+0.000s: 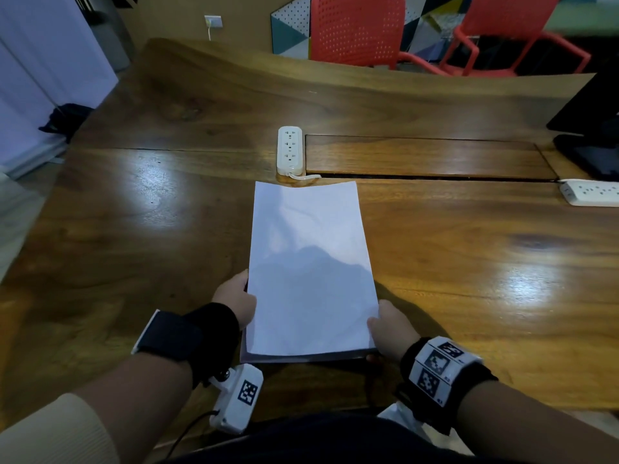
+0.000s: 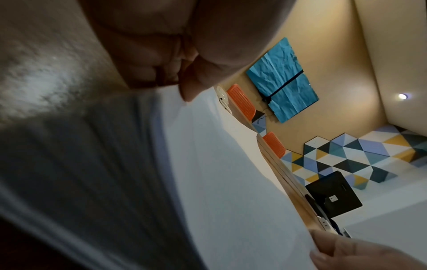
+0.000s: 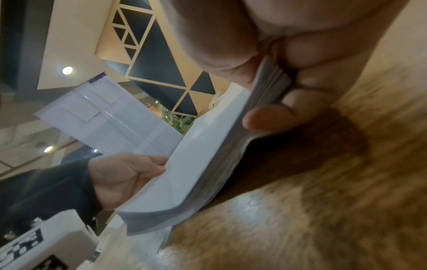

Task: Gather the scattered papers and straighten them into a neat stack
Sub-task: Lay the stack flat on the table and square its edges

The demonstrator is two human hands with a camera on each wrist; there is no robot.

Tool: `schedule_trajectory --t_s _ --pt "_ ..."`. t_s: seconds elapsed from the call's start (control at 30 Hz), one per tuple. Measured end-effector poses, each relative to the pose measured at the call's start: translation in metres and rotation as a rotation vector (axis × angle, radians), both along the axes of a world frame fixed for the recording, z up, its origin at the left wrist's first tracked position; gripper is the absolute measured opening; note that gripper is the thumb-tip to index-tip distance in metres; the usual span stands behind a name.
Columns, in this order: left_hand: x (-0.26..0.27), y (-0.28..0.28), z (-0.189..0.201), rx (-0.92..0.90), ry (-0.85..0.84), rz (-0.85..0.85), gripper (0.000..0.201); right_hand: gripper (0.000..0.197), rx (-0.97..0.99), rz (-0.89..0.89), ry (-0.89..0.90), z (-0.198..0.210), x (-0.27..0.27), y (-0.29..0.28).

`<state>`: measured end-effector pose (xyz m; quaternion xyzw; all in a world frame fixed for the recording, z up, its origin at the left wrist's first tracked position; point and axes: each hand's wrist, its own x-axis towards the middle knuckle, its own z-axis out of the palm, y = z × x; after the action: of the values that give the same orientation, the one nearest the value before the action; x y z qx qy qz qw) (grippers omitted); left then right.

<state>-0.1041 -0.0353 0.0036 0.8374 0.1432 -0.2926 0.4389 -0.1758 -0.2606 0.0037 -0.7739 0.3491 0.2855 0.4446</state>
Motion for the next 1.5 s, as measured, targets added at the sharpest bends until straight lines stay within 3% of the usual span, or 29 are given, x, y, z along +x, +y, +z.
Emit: schedule_trajectory --t_s 0.23,0.43,0.6,1.5 --pt "0.012 -0.005 0.004 0.082 -0.045 -0.056 0.052 0.033 -0.151 0.109 -0.089 0.001 0.010 0.002" --pt "0.015 -0.003 0.003 0.100 -0.013 -0.071 0.055 0.033 -0.279 0.225 -0.162 -0.003 0.012 -0.006" --pt "0.013 -0.003 0.007 0.133 0.002 -0.083 0.036 0.032 -0.347 0.296 -0.112 -0.004 0.013 -0.017" --pt "0.002 0.000 0.015 0.129 0.032 -0.116 0.041 0.044 -0.233 0.376 -0.115 0.004 0.006 -0.016"
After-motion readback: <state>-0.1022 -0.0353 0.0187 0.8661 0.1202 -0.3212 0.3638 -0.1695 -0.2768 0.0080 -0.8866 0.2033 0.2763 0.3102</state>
